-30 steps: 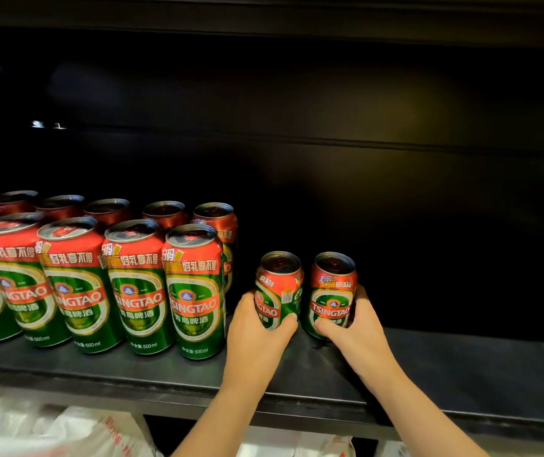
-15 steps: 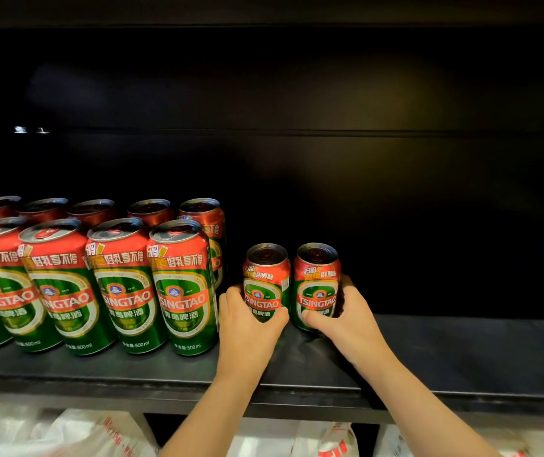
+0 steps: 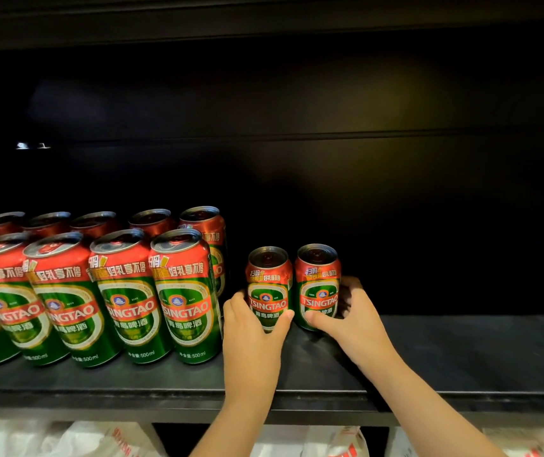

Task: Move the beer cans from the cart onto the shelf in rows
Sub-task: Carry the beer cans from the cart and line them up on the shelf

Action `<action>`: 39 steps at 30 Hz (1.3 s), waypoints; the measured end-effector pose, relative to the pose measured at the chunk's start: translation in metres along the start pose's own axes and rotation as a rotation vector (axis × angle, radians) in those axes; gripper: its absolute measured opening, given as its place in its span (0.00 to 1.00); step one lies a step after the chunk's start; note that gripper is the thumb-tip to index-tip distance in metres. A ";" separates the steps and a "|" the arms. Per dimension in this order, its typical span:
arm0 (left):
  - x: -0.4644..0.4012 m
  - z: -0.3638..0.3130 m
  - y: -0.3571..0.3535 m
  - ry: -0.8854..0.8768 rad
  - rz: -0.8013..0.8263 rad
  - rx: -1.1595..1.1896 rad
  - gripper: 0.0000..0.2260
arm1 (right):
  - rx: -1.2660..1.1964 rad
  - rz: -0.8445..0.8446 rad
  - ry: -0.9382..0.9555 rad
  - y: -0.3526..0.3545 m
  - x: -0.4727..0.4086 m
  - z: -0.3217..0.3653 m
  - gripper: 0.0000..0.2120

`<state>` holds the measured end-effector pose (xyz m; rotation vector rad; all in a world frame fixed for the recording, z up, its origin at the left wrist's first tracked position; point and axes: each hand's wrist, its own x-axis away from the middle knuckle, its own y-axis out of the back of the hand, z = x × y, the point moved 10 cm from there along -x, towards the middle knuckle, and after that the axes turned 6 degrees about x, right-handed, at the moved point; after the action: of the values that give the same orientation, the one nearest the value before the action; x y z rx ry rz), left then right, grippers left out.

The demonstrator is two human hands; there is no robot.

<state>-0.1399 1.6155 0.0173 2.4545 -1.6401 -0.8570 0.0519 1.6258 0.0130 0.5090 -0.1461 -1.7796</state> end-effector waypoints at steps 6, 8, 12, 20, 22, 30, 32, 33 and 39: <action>0.009 -0.005 0.005 -0.020 -0.048 -0.072 0.29 | 0.004 -0.010 -0.025 0.000 -0.003 -0.007 0.28; 0.010 -0.003 0.007 -0.001 -0.068 -0.103 0.28 | -0.003 0.006 -0.031 -0.002 -0.003 -0.008 0.28; 0.009 -0.001 0.009 0.020 -0.099 -0.172 0.27 | 0.070 0.052 -0.030 -0.008 -0.003 -0.010 0.30; 0.008 -0.001 0.006 0.030 -0.093 -0.259 0.25 | 0.213 0.096 -0.007 -0.015 -0.003 -0.010 0.26; 0.008 -0.001 0.006 0.042 -0.093 -0.259 0.25 | 0.219 0.088 -0.007 -0.014 -0.002 -0.008 0.28; 0.005 0.007 0.010 0.118 -0.117 -0.236 0.23 | 0.273 0.048 0.016 -0.015 -0.003 -0.002 0.27; 0.004 0.008 0.009 0.128 -0.116 -0.243 0.23 | 0.295 0.036 0.014 -0.015 -0.003 -0.001 0.27; 0.004 0.008 0.010 0.129 -0.115 -0.245 0.23 | 0.306 0.034 0.011 -0.015 -0.003 -0.002 0.26; 0.004 0.006 0.009 0.140 -0.097 -0.284 0.22 | 0.347 0.029 0.039 -0.017 -0.006 -0.003 0.26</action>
<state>-0.1487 1.6095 0.0133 2.3508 -1.2664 -0.8413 0.0388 1.6366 0.0056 0.7846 -0.4372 -1.7220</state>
